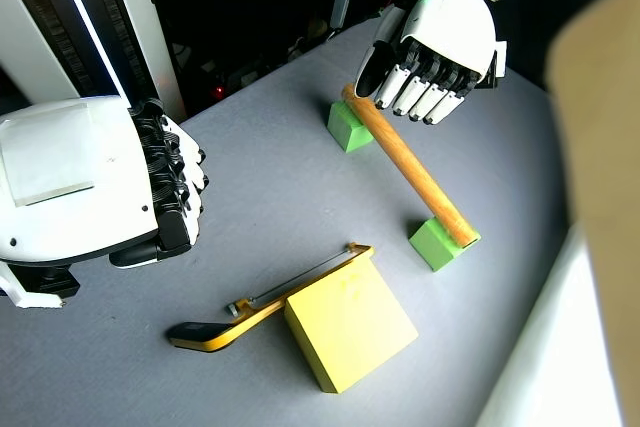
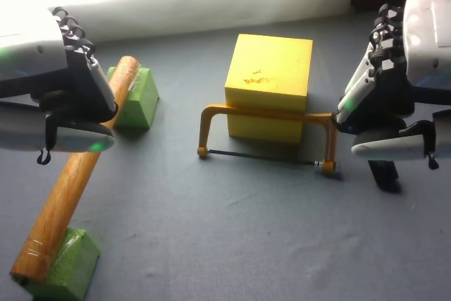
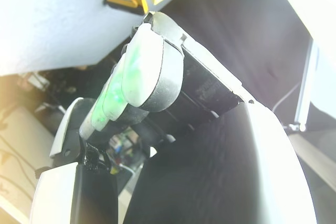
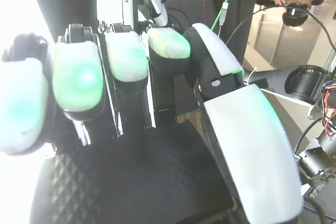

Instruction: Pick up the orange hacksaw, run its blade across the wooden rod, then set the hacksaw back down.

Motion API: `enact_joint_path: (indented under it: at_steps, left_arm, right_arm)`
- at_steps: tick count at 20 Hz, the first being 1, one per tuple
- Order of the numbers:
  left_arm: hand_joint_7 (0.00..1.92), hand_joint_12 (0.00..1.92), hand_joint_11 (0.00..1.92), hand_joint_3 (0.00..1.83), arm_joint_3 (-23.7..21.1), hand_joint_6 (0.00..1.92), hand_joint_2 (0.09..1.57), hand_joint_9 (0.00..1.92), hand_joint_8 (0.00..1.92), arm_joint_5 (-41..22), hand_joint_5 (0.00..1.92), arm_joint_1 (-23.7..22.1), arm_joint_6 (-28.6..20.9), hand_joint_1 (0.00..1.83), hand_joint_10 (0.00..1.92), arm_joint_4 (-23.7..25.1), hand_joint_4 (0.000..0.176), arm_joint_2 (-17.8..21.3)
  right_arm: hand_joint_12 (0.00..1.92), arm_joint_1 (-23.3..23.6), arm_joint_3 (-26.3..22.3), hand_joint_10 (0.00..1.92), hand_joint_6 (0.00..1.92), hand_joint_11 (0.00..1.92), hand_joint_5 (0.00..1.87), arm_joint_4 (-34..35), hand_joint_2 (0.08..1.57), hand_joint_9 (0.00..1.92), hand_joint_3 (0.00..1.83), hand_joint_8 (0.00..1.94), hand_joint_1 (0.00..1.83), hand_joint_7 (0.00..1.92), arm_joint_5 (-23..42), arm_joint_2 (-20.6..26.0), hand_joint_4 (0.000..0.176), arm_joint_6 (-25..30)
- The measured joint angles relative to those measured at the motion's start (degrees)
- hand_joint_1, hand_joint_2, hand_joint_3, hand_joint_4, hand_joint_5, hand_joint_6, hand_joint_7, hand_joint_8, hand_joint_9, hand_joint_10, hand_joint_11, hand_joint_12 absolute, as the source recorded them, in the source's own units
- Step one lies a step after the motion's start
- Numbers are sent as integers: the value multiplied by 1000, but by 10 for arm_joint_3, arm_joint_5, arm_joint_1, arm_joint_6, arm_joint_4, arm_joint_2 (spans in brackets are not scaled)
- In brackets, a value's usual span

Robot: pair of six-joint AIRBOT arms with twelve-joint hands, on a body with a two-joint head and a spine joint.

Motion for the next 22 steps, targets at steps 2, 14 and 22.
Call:
enact_joint_path:
  at_steps: [2, 14, 22]
  left_arm:
    - [62, 256, 0, 6, 0, 2, 1202, 88, 1, 0, 129, 4, 2, 49, 2, 6, 72, 1]
    - [3, 95, 0, 0, 8, 0, 1198, 18, 0, -21, 2, -5, 8, 50, 2, 42, 0, 8]
    - [9, 86, 0, 2, -9, 0, 1201, 11, 1, 13, 13, -38, 7, 46, 2, 129, 0, 44]
  right_arm:
    - [537, 0, 0, 14, 5, 0, 108, -3, 1062, 91, 9, 1, 128, 113, -1, 1, 3, 0]
    - [613, 5, -41, 4, 1, 0, 104, 40, 1063, 106, 2, 1, 148, 110, -98, 32, 0, 118]
    - [545, -69, -50, 0, 0, 0, 105, 328, 1002, 118, 0, 0, 399, 118, -208, 101, 0, 76]
